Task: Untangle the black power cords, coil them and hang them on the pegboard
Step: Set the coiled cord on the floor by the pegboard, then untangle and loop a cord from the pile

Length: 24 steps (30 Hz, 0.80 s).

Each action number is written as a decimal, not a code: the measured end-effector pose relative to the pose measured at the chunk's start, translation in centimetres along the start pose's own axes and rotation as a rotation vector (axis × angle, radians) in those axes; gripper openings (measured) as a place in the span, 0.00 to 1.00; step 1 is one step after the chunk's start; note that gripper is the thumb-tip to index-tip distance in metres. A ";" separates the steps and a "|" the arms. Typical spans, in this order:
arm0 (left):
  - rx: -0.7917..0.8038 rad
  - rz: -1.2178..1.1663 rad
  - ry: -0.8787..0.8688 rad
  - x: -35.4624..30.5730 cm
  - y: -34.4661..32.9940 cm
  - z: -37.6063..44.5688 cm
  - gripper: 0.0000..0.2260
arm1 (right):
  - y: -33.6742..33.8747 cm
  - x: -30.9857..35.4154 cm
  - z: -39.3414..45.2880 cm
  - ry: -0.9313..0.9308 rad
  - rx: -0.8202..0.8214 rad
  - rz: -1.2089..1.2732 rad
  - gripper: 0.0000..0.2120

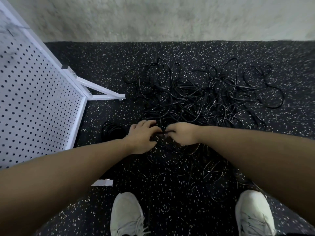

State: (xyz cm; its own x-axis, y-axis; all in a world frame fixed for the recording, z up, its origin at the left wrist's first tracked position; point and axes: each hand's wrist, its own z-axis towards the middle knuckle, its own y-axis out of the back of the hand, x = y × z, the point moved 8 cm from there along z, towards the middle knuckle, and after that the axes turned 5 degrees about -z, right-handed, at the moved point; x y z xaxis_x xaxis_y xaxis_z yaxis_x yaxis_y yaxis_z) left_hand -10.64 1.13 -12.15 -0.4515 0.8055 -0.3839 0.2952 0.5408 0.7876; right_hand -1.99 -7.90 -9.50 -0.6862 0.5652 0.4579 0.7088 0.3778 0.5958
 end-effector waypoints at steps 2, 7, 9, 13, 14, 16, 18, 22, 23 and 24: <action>-0.037 -0.049 -0.019 -1.0 2.0 -0.9 0.19 | 2.5 0.3 -2.0 0.029 -0.078 -0.041 0.14; -0.022 -0.115 -0.061 -3.4 6.0 -3.8 0.13 | 7.8 -0.6 -8.3 0.001 -0.177 -0.085 0.12; -0.057 -0.072 -0.090 -4.9 7.9 -5.1 0.11 | 9.5 -0.7 -11.1 -0.003 -0.201 -0.104 0.12; -0.061 -0.124 -0.153 -8.6 10.4 -8.0 0.07 | 12.8 0.3 -16.5 0.011 -0.306 -0.129 0.12; -0.076 -0.150 -0.175 -9.6 11.1 -8.7 0.05 | 13.6 0.5 -17.9 0.015 -0.343 -0.120 0.11; -0.133 -0.183 -0.197 -11.3 12.9 -10.2 0.03 | 14.7 0.5 -20.6 0.012 -0.407 -0.100 0.11; -0.201 -0.221 -0.212 -13.2 15.0 -11.6 0.04 | 15.3 0.1 -22.9 0.004 -0.454 -0.065 0.11; -0.350 -0.378 -0.237 -16.6 18.6 -14.1 0.07 | 16.2 -1.4 -26.3 -0.004 -0.567 0.118 0.15; -0.383 -0.420 -0.239 -17.3 19.1 -14.3 0.07 | 16.4 -1.7 -26.9 0.004 -0.593 0.159 0.15; -0.419 -0.444 -0.236 -17.9 19.6 -14.5 0.07 | 16.5 -1.9 -27.4 0.010 -0.618 0.185 0.15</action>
State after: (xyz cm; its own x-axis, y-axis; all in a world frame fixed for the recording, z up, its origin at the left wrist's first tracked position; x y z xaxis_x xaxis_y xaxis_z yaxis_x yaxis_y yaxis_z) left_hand -9.01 -6.25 17.14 -0.2438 0.5848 -0.7737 -0.2518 0.7322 0.6328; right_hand 6.55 -22.79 17.54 -0.5653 0.5726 0.5938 0.5923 -0.2193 0.7753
